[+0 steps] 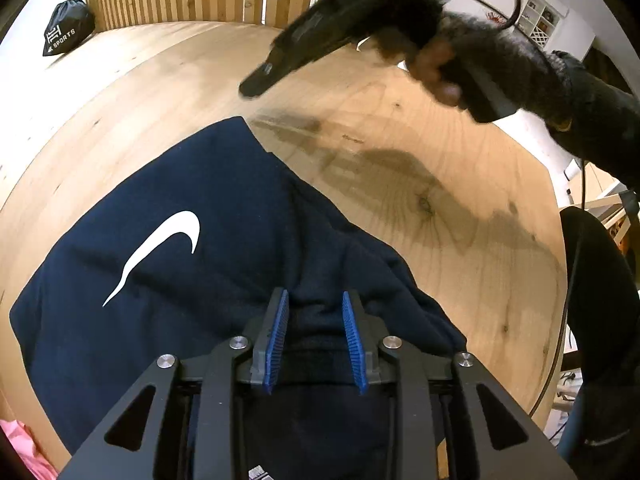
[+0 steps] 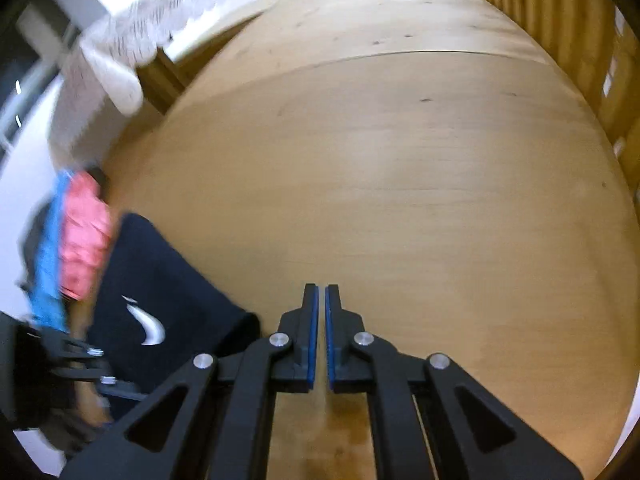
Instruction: Fold clothes
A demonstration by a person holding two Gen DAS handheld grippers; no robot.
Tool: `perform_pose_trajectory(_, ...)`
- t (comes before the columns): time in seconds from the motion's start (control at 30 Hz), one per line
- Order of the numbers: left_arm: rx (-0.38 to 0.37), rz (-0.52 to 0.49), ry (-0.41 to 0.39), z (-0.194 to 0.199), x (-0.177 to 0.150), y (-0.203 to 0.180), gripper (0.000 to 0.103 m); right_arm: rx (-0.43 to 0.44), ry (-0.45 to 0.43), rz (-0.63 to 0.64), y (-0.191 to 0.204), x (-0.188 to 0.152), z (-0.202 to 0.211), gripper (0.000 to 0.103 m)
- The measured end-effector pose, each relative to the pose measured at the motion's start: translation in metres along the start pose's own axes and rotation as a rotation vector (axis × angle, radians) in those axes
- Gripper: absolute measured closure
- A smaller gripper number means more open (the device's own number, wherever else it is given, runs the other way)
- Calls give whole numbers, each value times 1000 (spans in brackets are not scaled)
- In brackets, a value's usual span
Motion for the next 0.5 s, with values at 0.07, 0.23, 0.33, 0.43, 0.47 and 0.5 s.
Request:
perform_pose_trajectory(0.07,-25,35,2,5,-5,8,76,42,9,32,15,-10,6,97)
perform_pose_trajectory(0.23,20,151,-80,36,-12,30,76,128,117,177,57,-15,-16,97)
perform_pose_trajectory(0.33,82,219,-69,49,-41,59,76,31,218,230,62,-35,-39,99)
perform_pose_trajectory(0.43,152,263,55,37,-83,84,76,-55,190,165,41,-34,-30,103)
perform_pose_trajectory(0.47,162,278,82,36,-95,89,77,-124,174,157,38,-34,-22,97)
perform_pose_trajectory(0.5,171,299,94,38,-106,93,78,-141,161,159,42,-37,-15,96)
Point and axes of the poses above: each gripper's, at about its wrist camera, not at the fingertips, and z roughly against the way its jaws point, y to its left, x to its top, the point moved 2 cm from there along -z, roughly the way its jaws point, and after that the axes turned 15 degrees about x, right-handed, at the moved point
